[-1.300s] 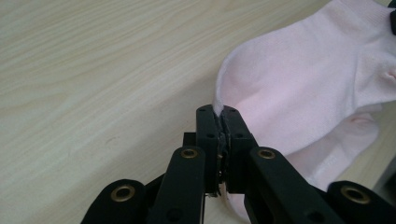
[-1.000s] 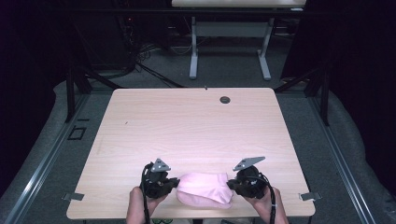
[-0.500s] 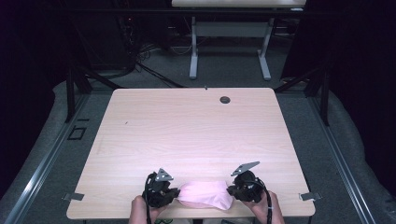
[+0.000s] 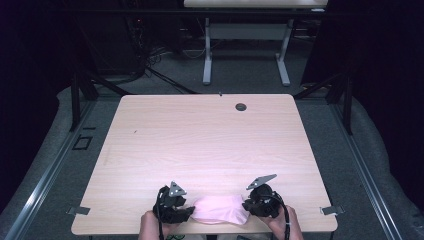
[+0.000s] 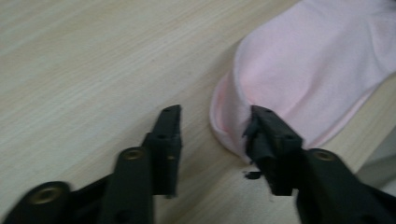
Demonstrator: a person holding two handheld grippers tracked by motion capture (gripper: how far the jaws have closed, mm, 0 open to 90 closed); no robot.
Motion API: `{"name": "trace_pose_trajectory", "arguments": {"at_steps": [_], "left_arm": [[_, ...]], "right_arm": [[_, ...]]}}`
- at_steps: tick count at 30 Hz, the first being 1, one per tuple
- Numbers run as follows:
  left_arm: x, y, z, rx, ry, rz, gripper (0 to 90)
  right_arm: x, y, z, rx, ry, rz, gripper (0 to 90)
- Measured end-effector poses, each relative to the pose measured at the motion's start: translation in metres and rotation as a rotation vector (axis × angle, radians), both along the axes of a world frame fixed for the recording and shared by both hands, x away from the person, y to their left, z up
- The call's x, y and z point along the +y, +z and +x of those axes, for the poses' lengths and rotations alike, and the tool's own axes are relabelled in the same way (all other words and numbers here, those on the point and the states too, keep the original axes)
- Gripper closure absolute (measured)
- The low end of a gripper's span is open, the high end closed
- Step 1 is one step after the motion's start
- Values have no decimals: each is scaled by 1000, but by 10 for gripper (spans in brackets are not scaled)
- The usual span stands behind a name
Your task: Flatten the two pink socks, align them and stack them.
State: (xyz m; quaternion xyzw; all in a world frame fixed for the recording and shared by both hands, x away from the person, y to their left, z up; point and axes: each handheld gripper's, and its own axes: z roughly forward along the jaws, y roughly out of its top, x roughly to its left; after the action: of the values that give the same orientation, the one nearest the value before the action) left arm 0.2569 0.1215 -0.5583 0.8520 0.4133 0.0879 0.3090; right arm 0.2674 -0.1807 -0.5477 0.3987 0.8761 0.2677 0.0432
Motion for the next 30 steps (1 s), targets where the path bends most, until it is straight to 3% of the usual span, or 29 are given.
{"name": "trace_pose_trajectory", "arguments": {"at_steps": [3, 7, 11, 16, 23, 30], "left_arm": [[5, 5, 0, -24, 17, 2, 310], [12, 14, -1, -65, 49, 26, 187], [19, 24, -2, -97, 59, 59, 125], [33, 33, -2, -132, 101, 94, 50], [61, 34, -2, -139, 168, 98, 3], [92, 19, 0, -126, 248, 103, 3]], "right_arm": [[-3, 5, -2, -26, 0, 22, 654], [-9, 15, -5, -61, -5, 51, 483], [-16, 25, -7, -109, -26, 85, 311], [-31, 35, -10, -158, -76, 103, 162], [-55, 37, -13, -190, -155, 132, 92], [-80, 27, -12, -193, -240, 107, 47]]}}
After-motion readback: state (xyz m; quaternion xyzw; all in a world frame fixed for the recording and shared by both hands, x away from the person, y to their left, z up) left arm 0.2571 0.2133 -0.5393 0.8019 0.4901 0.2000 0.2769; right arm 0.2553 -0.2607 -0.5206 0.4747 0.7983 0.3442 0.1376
